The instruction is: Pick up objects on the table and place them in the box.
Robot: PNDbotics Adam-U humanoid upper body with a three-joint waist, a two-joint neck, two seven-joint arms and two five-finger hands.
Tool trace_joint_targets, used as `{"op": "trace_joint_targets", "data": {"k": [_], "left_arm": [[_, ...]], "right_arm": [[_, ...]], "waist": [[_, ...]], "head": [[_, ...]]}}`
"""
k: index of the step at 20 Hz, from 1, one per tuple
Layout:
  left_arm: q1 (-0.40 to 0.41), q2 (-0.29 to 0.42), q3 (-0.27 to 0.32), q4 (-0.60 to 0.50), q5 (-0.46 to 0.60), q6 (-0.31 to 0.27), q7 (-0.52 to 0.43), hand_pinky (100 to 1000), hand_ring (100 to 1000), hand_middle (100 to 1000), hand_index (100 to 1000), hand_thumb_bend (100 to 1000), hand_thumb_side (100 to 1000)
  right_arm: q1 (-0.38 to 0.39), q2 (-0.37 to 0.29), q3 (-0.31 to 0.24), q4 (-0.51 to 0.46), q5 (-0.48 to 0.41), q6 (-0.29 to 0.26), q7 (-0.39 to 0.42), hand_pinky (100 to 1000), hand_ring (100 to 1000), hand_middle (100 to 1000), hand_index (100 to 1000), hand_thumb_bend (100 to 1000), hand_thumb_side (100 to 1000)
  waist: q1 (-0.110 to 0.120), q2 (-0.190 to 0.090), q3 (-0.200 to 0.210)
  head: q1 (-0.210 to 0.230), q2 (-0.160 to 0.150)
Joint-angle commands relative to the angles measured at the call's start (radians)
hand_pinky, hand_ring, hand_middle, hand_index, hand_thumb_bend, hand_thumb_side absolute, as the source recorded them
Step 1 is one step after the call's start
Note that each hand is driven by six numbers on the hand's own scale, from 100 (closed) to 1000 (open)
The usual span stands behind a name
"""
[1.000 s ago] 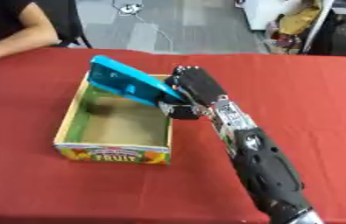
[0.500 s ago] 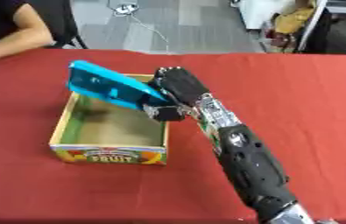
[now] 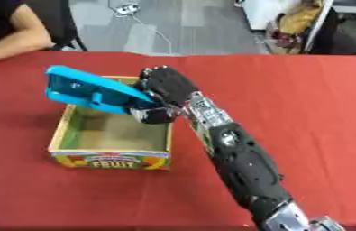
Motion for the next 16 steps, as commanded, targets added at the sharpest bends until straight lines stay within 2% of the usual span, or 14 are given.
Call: {"op": "trace_joint_targets", "data": {"k": [1, 2, 3, 5, 9, 16], "left_arm": [[-0.013, 0.01, 0.0, -0.013, 0.004, -0.001, -0.005, 501, 674, 778, 765, 100, 958], [-0.013, 0.01, 0.0, -0.013, 0.003, -0.001, -0.005, 501, 674, 778, 765, 100, 958], [-0.013, 0.01, 0.0, -0.013, 0.003, -0.001, -0.005, 502, 674, 778, 765, 100, 959], [-0.013, 0.01, 0.0, -0.013, 0.003, -0.001, -0.005, 502, 674, 778, 765, 100, 959], [-0.013, 0.01, 0.0, -0.014, 0.004, 0.0, -0.005, 502, 674, 778, 765, 100, 959], [-0.013, 0.01, 0.0, -0.013, 0.003, 0.0, -0.005, 502, 675, 778, 764, 100, 960]], "right_arm": [[-0.022, 0.009, 0.009, 0.038, 0.041, -0.059, 0.089, 401, 575, 697, 732, 289, 702], [-0.021, 0.011, 0.005, 0.048, 0.048, -0.075, 0.118, 381, 561, 686, 724, 279, 704], [-0.017, 0.013, 0.001, 0.06, 0.05, -0.087, 0.145, 529, 669, 761, 781, 347, 687], [-0.012, 0.015, -0.005, 0.077, 0.05, -0.104, 0.185, 576, 706, 780, 800, 382, 670], [-0.008, 0.015, -0.01, 0.085, 0.036, -0.117, 0.214, 602, 719, 785, 800, 383, 677], [-0.007, 0.013, -0.011, 0.083, 0.028, -0.115, 0.221, 618, 727, 787, 797, 398, 678]], "waist": [[0.004, -0.008, 0.001], [0.004, -0.008, 0.0], [0.004, -0.008, 0.0], [0.004, -0.008, -0.001], [0.005, -0.006, -0.002], [0.005, -0.007, -0.002]], "head": [[-0.011, -0.001], [-0.01, -0.001], [-0.01, -0.001], [-0.009, -0.001], [-0.008, -0.001], [-0.01, -0.001]]}}
